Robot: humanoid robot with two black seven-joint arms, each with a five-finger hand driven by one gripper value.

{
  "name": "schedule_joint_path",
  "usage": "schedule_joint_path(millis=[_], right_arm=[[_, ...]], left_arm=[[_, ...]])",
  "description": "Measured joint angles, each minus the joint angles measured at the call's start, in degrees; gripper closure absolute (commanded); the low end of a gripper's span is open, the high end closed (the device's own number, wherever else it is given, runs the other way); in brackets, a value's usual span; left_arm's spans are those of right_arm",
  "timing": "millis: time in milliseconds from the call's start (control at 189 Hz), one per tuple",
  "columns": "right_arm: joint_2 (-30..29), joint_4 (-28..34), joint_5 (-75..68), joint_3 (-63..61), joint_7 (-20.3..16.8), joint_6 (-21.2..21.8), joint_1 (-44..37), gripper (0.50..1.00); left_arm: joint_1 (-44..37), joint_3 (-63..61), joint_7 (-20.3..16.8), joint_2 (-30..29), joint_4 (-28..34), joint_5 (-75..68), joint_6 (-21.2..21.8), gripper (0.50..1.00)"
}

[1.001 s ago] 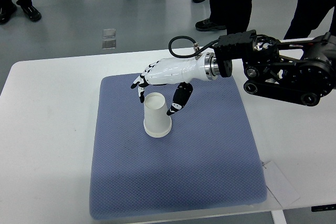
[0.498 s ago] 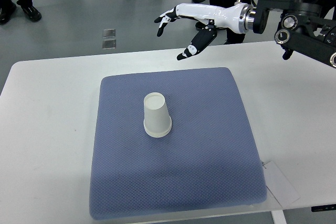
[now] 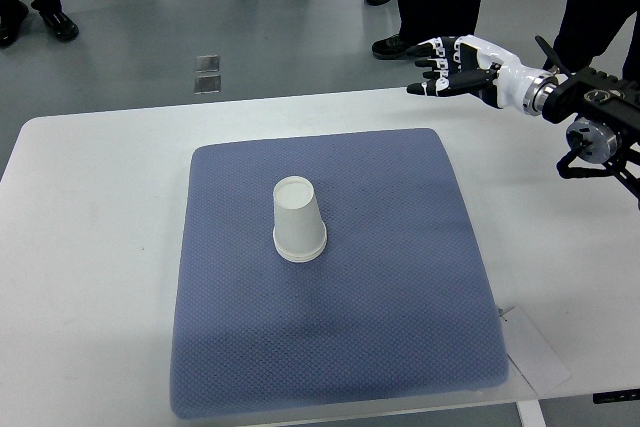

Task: Stack paper cups

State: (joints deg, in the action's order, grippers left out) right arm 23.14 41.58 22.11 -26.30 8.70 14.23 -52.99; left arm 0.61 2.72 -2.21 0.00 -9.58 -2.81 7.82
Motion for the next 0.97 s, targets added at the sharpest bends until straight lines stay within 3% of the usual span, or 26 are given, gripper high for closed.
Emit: schedule_joint_path(millis=[275,969], right_arm=[[-3.04,-5.75,-1.98,-9.07,-0.08,0.17,7.93,0.595],[-8.16,-7.94,-1.98,-21.24,0.41,0.40,13.77,0.593]], left_arm=[[0.00,0.00,0.00,0.00,0.00,0.00,0.00,0.500],[0.00,0.00,0.00,0.00,0.00,0.00,0.00,0.500]])
